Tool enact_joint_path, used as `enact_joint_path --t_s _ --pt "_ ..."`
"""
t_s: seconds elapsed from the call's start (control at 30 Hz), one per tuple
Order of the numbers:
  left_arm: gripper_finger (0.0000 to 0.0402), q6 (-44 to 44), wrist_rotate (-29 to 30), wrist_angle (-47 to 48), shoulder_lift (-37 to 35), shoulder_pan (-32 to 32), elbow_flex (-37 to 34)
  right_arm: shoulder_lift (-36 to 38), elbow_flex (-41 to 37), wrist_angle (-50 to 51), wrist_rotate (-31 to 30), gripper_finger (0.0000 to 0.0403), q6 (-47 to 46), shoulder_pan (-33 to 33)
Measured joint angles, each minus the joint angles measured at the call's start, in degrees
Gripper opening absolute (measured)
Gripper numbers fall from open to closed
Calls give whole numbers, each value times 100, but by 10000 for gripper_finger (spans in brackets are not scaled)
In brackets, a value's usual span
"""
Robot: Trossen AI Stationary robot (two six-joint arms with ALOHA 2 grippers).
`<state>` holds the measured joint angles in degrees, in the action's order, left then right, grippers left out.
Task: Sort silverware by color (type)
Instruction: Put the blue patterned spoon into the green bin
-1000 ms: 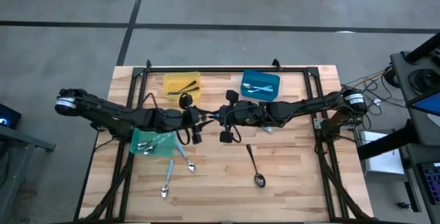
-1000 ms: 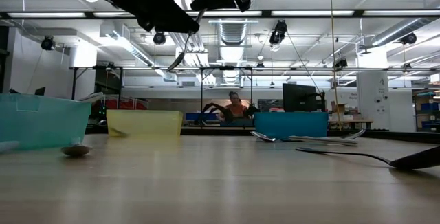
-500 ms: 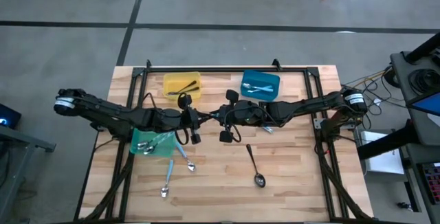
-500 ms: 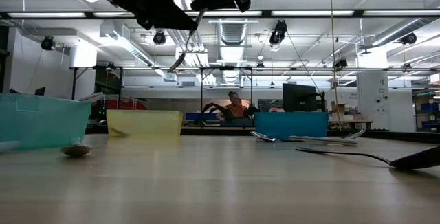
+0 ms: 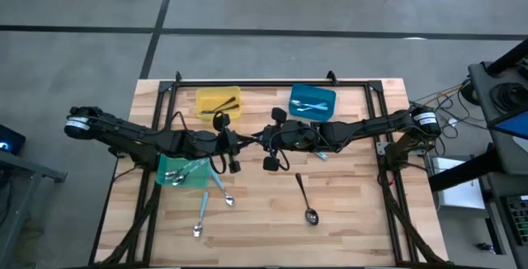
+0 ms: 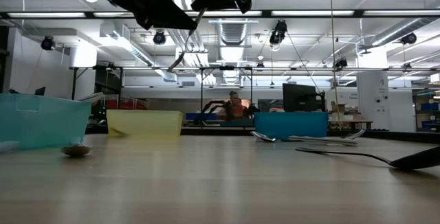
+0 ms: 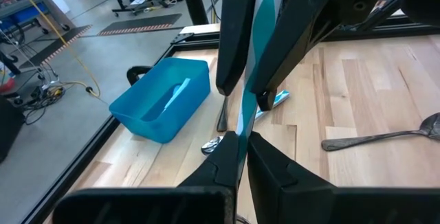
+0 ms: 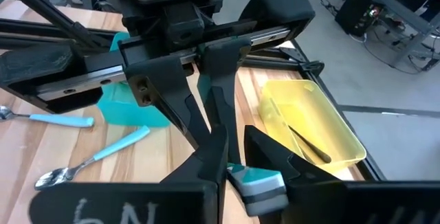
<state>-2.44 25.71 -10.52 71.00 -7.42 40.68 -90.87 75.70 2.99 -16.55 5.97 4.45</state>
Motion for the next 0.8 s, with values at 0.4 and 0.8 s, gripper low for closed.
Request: enact_joint_path --t_s 0.4,0.8 --pt "0 37 47 233 -129 4 -4 18 0 253 54 154 -187 2" --pt "0 475 25 1556 -957 -17 126 584 -4 937 3 217 -206 2"
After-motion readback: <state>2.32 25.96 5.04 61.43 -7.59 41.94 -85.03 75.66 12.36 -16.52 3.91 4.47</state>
